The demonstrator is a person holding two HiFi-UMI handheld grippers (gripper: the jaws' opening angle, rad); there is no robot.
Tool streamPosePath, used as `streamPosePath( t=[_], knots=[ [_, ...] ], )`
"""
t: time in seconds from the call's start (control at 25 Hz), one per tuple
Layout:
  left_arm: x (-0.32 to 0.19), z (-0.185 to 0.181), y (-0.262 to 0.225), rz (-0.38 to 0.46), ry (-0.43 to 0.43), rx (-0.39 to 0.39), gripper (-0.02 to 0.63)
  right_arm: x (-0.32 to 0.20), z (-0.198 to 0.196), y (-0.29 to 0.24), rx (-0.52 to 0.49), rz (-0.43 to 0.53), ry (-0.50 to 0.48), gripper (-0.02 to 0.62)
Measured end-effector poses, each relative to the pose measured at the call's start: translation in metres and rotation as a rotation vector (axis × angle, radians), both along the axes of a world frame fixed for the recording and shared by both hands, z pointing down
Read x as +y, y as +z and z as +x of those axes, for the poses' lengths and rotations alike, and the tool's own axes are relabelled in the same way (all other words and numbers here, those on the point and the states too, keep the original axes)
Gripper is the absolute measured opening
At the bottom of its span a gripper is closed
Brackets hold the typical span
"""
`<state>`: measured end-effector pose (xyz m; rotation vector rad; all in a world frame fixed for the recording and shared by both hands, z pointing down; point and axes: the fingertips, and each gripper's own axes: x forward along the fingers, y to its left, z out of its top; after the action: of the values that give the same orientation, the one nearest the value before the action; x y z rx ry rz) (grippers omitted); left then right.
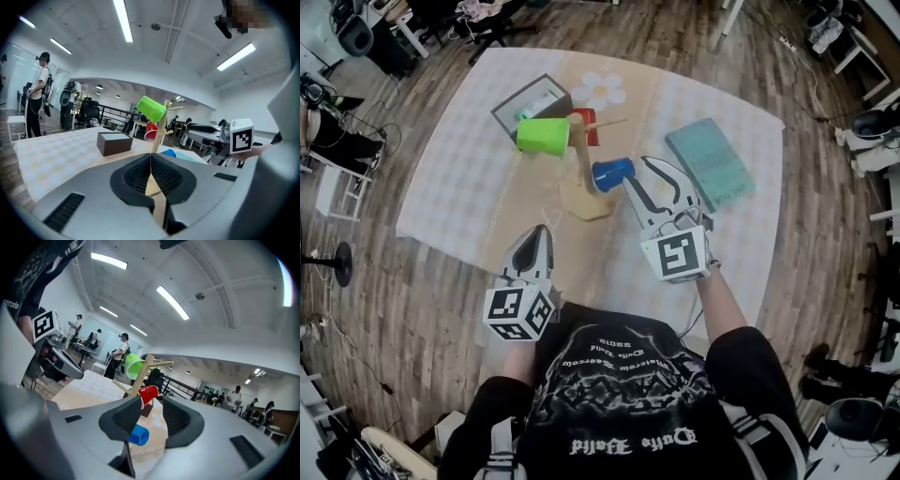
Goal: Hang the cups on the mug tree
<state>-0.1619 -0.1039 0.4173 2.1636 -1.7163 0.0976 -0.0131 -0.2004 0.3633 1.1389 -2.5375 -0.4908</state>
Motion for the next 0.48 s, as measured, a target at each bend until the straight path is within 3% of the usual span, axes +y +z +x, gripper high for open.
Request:
streamPosePath(
  t=[0.32,0.48],
  knots=[
    [0.001,0.018,-0.008,0.078,0.108,0.014,0.021,0.032,0.053,0.021,-0.157,-0.136,0.159,0.155],
    [0.0,0.021,0.001,0.059,0.11,-0.006,0.021,0.05,0.08,0.043,-0.221,-0.214,0.256,0.155]
  ],
)
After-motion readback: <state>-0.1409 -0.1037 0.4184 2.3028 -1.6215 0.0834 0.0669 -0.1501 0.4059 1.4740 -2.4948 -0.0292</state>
